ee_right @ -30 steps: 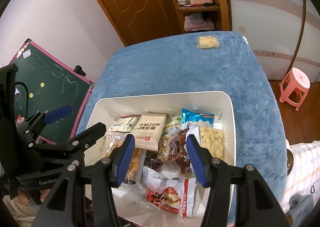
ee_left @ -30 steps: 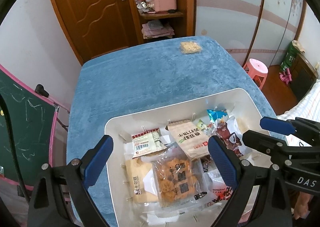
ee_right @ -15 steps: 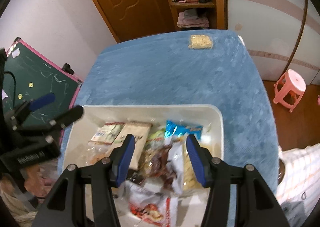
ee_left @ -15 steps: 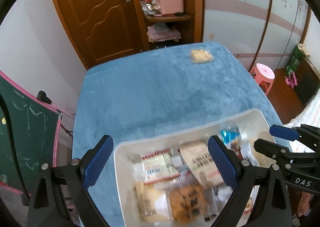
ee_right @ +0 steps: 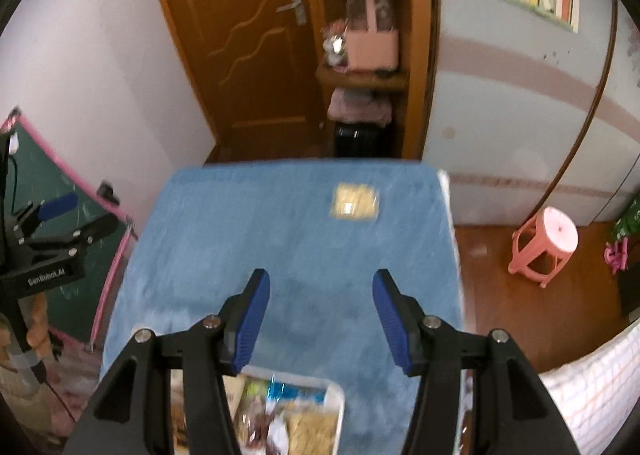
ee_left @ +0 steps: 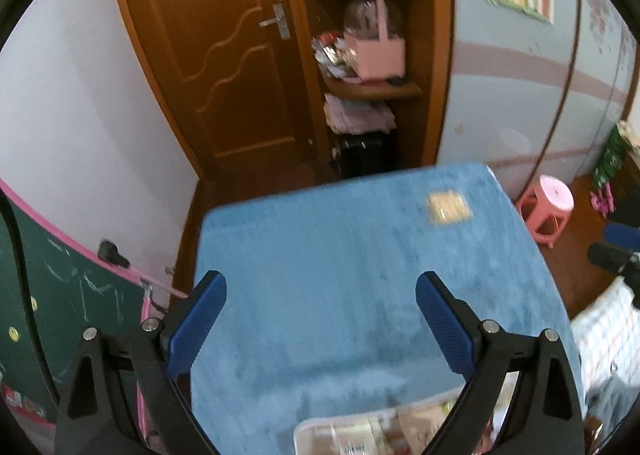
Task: Organize snacks
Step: 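Move both tools back toward the clear puffed-snack bag on the table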
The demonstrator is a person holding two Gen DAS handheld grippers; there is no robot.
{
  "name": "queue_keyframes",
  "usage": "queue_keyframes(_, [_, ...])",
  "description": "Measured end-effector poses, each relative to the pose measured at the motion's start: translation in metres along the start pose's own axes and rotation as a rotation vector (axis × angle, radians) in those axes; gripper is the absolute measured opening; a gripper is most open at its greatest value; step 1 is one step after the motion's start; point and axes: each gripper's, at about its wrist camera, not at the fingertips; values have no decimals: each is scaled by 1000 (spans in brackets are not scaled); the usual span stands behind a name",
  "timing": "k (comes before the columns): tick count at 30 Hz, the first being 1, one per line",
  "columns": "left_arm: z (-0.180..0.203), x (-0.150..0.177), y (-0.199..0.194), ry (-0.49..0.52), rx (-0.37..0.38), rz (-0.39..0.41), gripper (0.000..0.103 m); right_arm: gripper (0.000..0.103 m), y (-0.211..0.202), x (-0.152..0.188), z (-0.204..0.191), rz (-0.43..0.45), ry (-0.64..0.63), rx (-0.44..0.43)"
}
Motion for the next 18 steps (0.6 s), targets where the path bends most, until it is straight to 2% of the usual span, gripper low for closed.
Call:
queue_keyframes(6, [1, -77, 18, -25, -72, 89, 95, 54, 12, -72, 33, 1, -7, 46])
queue_keyframes(10, [3, -116, 55, -56, -112, 74, 95, 57, 41, -105, 52, -23, 14, 89])
queue_keyframes(14, [3, -130, 97, -123, -62, 26, 95, 69, 90, -118, 74, -38, 63, 116])
queue_keyframes(18, [11, -119, 157, -160, -51, -45, 95, 70, 152, -113, 89, -98, 109, 66])
Point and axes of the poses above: each gripper's, at about its wrist camera, not at the fingertips, and y roughly the way its jaws point, z to its right, x to its underside, and after that the axes turned 14 degrees about -y, right-handed
